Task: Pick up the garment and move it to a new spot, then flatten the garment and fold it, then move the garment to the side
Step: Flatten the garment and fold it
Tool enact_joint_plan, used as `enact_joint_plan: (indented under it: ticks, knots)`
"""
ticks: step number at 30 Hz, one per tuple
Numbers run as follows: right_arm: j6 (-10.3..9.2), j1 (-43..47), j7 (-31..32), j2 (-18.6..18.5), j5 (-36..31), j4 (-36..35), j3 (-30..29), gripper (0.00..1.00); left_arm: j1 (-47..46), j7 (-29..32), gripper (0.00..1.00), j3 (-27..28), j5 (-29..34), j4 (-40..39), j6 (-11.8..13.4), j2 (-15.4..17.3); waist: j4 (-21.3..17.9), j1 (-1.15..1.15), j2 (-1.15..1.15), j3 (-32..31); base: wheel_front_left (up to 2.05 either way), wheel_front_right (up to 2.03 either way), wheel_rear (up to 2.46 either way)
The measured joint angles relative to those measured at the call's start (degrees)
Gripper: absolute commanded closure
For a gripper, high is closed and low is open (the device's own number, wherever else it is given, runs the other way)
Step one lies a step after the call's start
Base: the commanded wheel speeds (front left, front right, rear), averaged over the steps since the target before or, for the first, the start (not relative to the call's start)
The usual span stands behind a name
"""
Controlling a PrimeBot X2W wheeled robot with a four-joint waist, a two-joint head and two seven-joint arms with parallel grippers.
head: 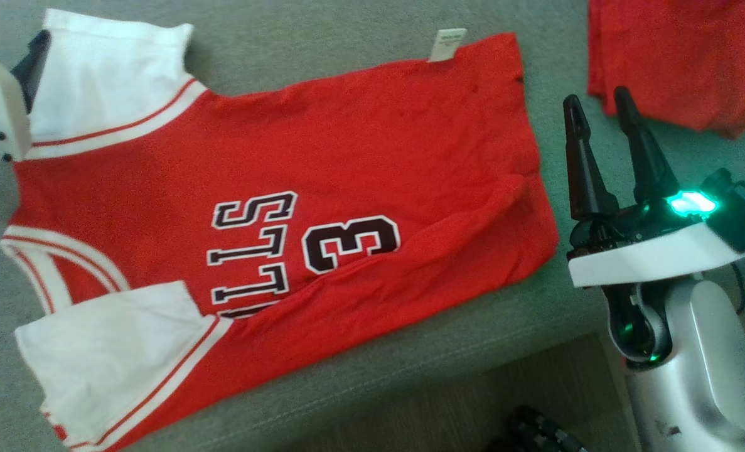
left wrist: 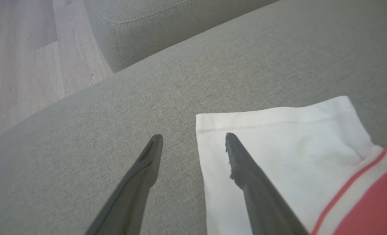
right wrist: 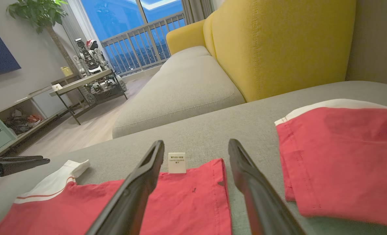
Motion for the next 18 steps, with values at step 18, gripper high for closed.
enact_joint_plan:
  ticks: [18]
  knots:
    - [0.00, 0.0, -2.1, 0.0, -0.2, -1.1, 2.0, 0.00, -9.7, 2.5, 0.00, -6.7, -2.6, 12.3, 0.0, 2.9, -5.9, -0.02, 0.00, 3.9, 0.00, 0.00, 0.00]
